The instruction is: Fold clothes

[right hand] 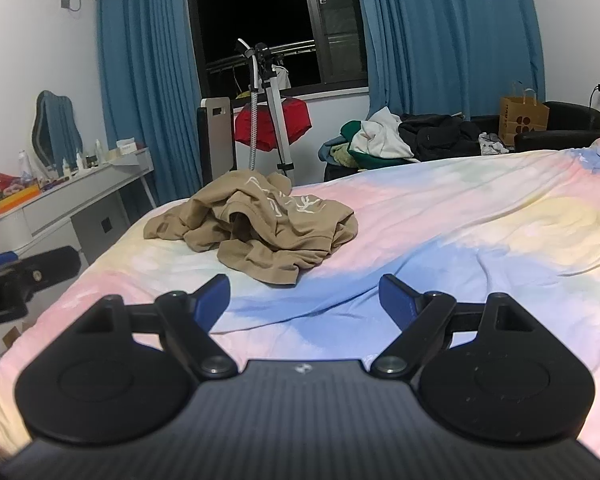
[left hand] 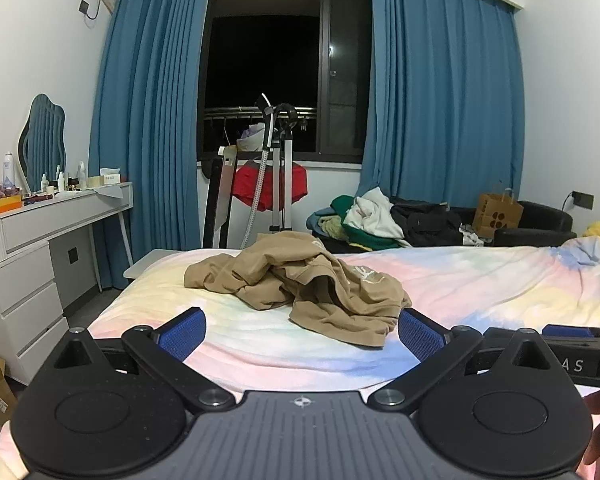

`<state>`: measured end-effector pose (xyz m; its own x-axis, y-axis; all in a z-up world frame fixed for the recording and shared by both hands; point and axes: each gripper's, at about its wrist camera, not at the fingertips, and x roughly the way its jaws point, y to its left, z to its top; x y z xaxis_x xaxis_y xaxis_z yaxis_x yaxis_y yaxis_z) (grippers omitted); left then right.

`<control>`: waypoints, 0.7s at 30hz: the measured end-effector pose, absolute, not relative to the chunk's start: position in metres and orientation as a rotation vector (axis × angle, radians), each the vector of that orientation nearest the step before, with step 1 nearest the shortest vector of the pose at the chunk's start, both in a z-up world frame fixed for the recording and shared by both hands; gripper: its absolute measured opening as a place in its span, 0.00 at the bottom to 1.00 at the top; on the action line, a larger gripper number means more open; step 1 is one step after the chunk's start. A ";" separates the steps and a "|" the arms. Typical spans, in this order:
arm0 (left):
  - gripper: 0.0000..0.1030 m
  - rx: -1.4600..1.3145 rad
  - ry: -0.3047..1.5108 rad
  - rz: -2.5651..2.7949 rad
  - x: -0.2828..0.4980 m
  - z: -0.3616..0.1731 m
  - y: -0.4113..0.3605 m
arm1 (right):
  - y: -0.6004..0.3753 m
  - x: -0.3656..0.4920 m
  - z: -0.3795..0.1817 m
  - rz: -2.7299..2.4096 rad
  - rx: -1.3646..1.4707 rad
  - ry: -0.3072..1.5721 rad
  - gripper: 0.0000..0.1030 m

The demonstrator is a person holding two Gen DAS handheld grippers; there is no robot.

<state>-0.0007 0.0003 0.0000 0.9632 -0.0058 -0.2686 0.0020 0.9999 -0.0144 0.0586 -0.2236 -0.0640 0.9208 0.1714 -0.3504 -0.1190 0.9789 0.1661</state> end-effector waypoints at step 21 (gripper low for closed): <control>1.00 -0.005 0.293 0.004 -0.008 -0.004 0.007 | -0.224 0.059 -0.064 0.145 0.142 0.368 0.81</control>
<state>-0.0076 0.0067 -0.0045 0.9574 0.0037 -0.2888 -0.0052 1.0000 -0.0044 0.0589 -0.2243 -0.0636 0.9229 0.1665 -0.3473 -0.1150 0.9797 0.1642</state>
